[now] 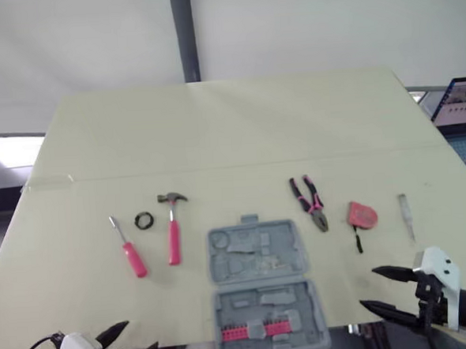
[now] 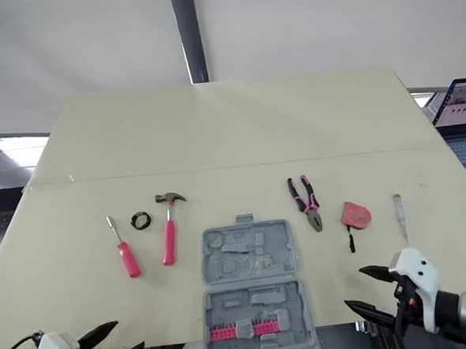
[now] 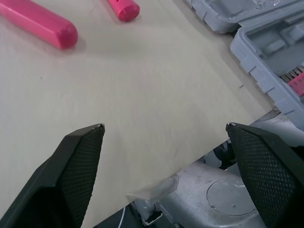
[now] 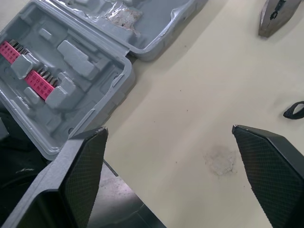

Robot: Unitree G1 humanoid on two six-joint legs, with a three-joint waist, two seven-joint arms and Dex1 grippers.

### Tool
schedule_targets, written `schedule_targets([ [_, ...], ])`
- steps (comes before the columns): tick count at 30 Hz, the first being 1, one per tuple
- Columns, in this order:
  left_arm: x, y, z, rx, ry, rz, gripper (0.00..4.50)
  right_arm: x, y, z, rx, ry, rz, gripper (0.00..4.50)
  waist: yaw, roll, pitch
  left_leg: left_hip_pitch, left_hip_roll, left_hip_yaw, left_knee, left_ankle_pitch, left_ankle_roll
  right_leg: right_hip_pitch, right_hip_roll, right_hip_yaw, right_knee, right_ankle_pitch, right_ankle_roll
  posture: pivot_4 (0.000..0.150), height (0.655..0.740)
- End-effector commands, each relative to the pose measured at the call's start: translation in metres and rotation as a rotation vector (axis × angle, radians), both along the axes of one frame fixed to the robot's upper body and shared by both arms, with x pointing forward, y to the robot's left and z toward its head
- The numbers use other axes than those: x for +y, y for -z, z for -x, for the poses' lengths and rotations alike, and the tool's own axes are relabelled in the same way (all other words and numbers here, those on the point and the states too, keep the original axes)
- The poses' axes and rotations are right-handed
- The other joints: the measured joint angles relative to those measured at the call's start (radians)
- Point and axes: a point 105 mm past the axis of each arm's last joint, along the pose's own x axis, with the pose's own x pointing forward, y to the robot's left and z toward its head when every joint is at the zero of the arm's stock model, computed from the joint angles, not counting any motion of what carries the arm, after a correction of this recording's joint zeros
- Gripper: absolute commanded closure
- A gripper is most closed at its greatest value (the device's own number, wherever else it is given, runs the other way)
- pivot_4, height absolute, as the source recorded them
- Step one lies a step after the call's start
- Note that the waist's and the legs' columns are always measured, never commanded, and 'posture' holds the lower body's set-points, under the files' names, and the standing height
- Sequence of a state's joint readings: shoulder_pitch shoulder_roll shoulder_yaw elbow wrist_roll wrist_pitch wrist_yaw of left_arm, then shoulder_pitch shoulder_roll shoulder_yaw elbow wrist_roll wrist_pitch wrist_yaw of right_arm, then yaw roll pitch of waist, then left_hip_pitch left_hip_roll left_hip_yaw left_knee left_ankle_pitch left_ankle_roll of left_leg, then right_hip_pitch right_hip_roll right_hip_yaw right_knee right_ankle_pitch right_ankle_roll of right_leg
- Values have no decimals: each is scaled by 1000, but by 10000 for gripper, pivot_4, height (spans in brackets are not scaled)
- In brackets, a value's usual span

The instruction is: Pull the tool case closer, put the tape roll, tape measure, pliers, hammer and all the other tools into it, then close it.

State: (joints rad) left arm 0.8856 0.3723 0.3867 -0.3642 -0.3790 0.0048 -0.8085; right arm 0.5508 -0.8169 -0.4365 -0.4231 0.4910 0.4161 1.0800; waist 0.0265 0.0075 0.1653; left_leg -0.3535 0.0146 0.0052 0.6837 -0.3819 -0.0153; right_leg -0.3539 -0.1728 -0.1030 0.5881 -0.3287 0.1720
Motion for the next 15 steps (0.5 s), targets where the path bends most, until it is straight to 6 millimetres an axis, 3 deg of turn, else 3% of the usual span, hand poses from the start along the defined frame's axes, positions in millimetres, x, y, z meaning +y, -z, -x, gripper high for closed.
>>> schedule_targets([
  [1,1,1,4,-16,13,2,61,3,-1,0,-8,-31,-5,329,0,-1,0,0,0,0,0,0,0,0,0,0,0,0,0,1500,7360],
  [8,-2,-3,-1,-53,-28,36,61,12,-11,-6,-60,-78,-13,329,0,-1,-1,0,0,0,0,0,0,0,0,0,0,0,0,1500,7360],
  [12,-1,-11,-14,-69,-95,71,61,37,-40,-13,-208,-178,-62,329,0,-1,-1,0,0,0,0,0,0,0,0,0,1,0,0,1500,7360],
  [15,5,-18,-29,-78,-135,62,61,54,-50,-16,-342,-242,-40,329,1,-1,-1,1,0,0,1,0,0,1,0,0,1,0,0,1500,7360],
])
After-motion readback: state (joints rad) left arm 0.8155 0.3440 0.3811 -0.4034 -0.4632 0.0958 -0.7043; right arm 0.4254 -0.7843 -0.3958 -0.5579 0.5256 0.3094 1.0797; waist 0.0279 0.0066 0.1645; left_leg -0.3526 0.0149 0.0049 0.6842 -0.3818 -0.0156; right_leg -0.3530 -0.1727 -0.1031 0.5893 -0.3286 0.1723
